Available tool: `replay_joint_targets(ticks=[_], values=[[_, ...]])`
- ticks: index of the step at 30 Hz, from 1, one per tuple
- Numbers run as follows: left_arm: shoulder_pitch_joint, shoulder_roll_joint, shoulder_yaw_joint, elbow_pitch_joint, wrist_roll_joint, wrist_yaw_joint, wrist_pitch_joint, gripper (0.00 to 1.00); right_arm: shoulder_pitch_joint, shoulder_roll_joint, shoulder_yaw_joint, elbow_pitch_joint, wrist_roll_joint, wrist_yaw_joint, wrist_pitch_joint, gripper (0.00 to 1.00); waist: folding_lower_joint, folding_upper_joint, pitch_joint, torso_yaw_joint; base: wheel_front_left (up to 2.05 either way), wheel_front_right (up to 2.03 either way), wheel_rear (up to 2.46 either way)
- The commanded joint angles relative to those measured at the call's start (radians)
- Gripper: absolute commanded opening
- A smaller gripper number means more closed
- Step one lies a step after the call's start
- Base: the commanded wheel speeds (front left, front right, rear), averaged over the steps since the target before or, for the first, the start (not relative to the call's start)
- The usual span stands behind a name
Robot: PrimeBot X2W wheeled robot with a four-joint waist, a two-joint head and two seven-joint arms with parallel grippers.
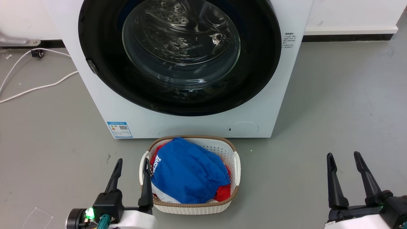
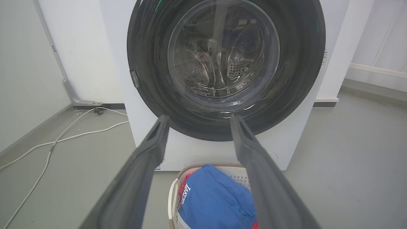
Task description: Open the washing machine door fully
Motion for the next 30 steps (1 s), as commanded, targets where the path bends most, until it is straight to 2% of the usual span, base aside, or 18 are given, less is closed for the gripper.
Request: replay_joint_targets(ticks=[1,11,12,13,14,15,18,21,26,30], values=[[0.006,-0.002,0.002,0.002,-0.002,0.001,-0.003,1.0,0.007,0.003,0.0,0.003,0.002,0.0,-0.002,1.0,0.0,-0.0001,0.0,0.0,0.0,0.0,0.0],[0.005,-0.002,0.003,0.006,-0.006,0.009,-0.003,1.0,0.009,0.003,0.0,0.012,0.014,0.0,-0.002,1.0,0.0,-0.0001,0.001,0.0,0.0,0.0,0.0],[0.005,-0.002,0.003,0.006,-0.006,0.008,-0.003,1.0,0.009,0.003,0.001,0.013,0.015,0.0,-0.002,0.95,0.0,-0.0001,0.002,0.0,0.0,0.0,0.0],[0.005,-0.002,0.003,0.007,-0.006,0.008,-0.003,1.0,0.009,0.003,0.0,0.014,0.016,0.0,-0.002,0.34,0.0,-0.0001,0.002,0.0,0.0,0.0,0.0],[0.005,-0.002,0.003,0.008,-0.007,0.008,-0.003,1.0,0.009,0.003,0.0,0.015,0.017,0.0,-0.002,0.05,0.0,-0.0001,0.002,0.0,0.0,0.0,0.0],[0.004,-0.002,0.003,0.008,-0.008,0.009,-0.003,1.0,0.008,0.003,0.0,0.016,0.02,0.0,-0.002,0.0,0.0,-0.0001,0.002,0.0,0.0,0.0,0.0],[0.003,-0.002,0.004,0.009,-0.011,0.009,-0.003,1.0,0.005,0.003,-0.002,0.011,0.068,0.0,-0.002,0.0,0.0,-0.0001,0.002,0.0,0.0,0.0,0.0],[0.003,-0.002,0.004,0.01,-0.012,0.01,-0.003,1.0,0.001,0.003,-0.007,0.016,0.213,0.0,-0.002,0.0,0.0,-0.0001,0.001,-0.001,0.0,0.0,0.0],[0.004,-0.002,0.005,0.013,-0.013,0.009,-0.003,1.0,-0.01,0.003,0.001,0.04,0.555,0.0,-0.002,0.0,0.0,-0.0001,0.0,-0.002,0.0,0.0,0.0],[0.007,-0.002,0.003,0.015,-0.014,0.01,-0.003,1.0,-0.01,0.002,0.054,0.094,0.861,0.0,-0.002,0.0,0.0,-0.0001,-0.003,-0.003,0.0,0.0,0.0]])
